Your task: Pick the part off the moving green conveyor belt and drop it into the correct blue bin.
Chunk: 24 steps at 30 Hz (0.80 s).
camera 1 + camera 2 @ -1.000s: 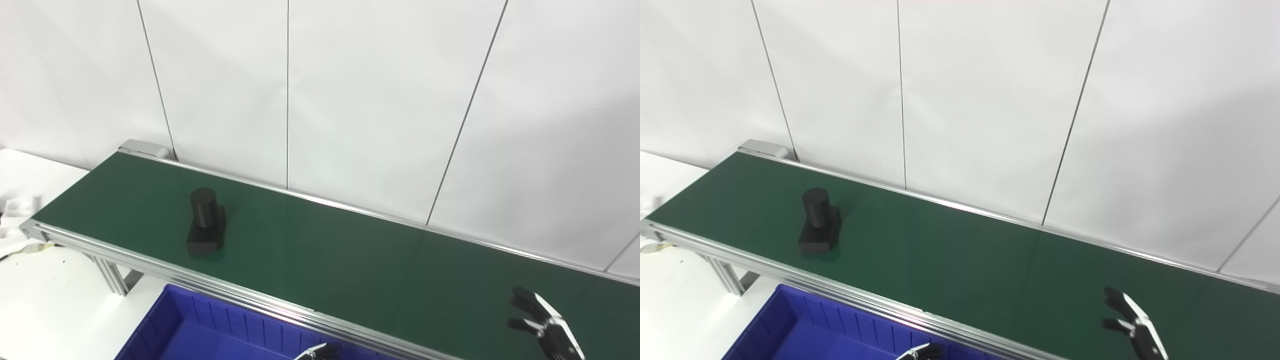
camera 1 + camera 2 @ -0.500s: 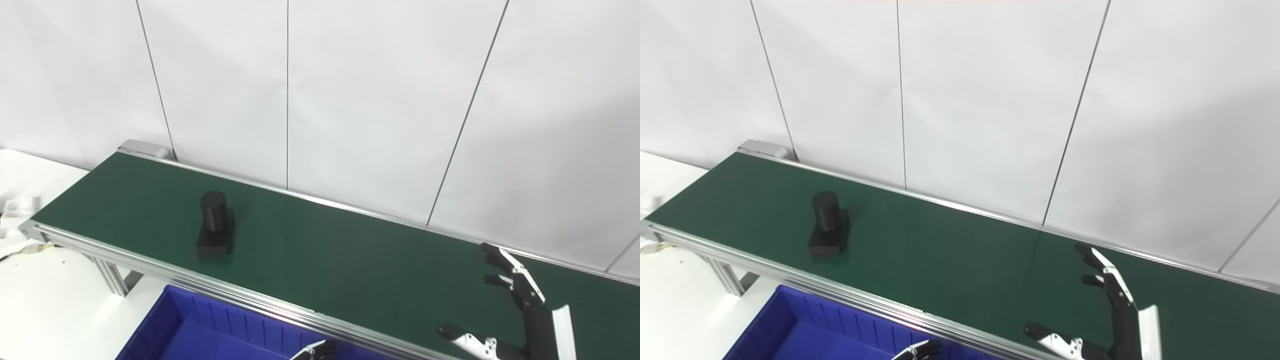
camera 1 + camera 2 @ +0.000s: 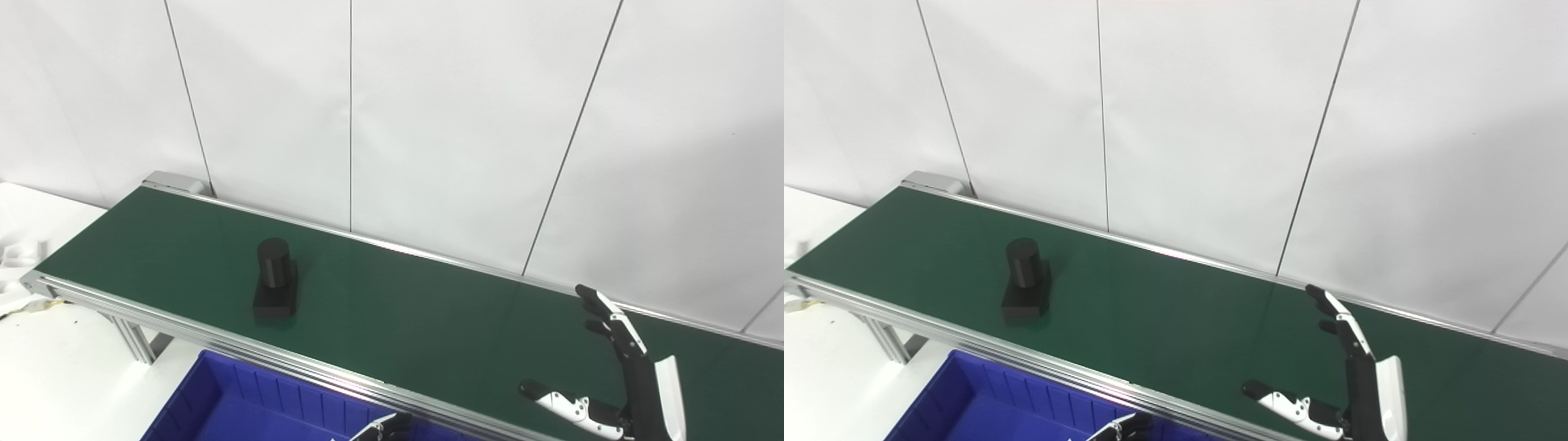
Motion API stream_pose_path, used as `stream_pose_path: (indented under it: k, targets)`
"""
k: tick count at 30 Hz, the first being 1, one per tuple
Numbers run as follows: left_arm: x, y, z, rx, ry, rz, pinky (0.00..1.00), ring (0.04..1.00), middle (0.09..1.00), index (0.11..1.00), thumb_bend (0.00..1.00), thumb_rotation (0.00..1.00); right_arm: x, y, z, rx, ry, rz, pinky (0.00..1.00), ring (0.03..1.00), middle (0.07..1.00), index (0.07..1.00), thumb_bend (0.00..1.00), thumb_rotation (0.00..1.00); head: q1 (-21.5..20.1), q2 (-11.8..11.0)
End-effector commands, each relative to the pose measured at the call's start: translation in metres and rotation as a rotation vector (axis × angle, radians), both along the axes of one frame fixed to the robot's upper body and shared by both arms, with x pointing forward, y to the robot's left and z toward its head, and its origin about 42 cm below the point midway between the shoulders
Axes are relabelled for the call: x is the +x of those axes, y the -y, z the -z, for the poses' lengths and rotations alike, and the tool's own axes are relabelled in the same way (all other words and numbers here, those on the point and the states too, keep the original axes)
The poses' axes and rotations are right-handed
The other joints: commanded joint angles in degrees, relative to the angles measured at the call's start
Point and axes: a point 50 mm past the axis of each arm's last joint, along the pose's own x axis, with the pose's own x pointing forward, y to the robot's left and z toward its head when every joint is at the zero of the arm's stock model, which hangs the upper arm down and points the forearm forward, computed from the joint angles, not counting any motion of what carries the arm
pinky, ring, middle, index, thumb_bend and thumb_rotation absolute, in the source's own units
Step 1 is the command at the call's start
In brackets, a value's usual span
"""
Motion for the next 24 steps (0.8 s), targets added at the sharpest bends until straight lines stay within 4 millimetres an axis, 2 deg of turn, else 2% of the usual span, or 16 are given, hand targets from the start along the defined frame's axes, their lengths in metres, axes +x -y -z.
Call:
stream_pose_path:
  k: [1, 8, 17, 24]
  targets:
    - [0.008, 0.0, -0.01, -0.009, 0.071, 0.01, 0.79, 0.825, 0.848, 0.834, 0.83, 0.54, 0.006, -0.003, -0.011, 0.013, 0.038, -0.003, 0.76, 0.843, 0.864, 0.847, 0.85, 0.42, 0.05, 0.08]
    - [0.008, -0.001, -0.01, -0.007, 0.072, 0.004, 0.8, 0.831, 0.85, 0.832, 0.83, 0.54, 0.01, -0.005, -0.014, 0.007, 0.04, 0.002, 0.78, 0.856, 0.878, 0.868, 0.8, 0.42, -0.23, 0.06]
    - [0.006, -0.004, -0.011, 0.014, 0.081, 0.004, 0.79, 0.827, 0.848, 0.829, 0.84, 0.54, 0.022, -0.014, -0.022, 0.01, 0.041, 0.003, 0.78, 0.853, 0.879, 0.874, 0.79, 0.46, -0.87, 0.2]
    - [0.003, -0.008, -0.013, 0.046, 0.093, 0.005, 0.79, 0.835, 0.849, 0.831, 0.86, 0.56, 0.033, -0.022, -0.023, -0.004, 0.041, -0.003, 0.78, 0.843, 0.872, 0.876, 0.79, 0.46, -1.04, 0.11]
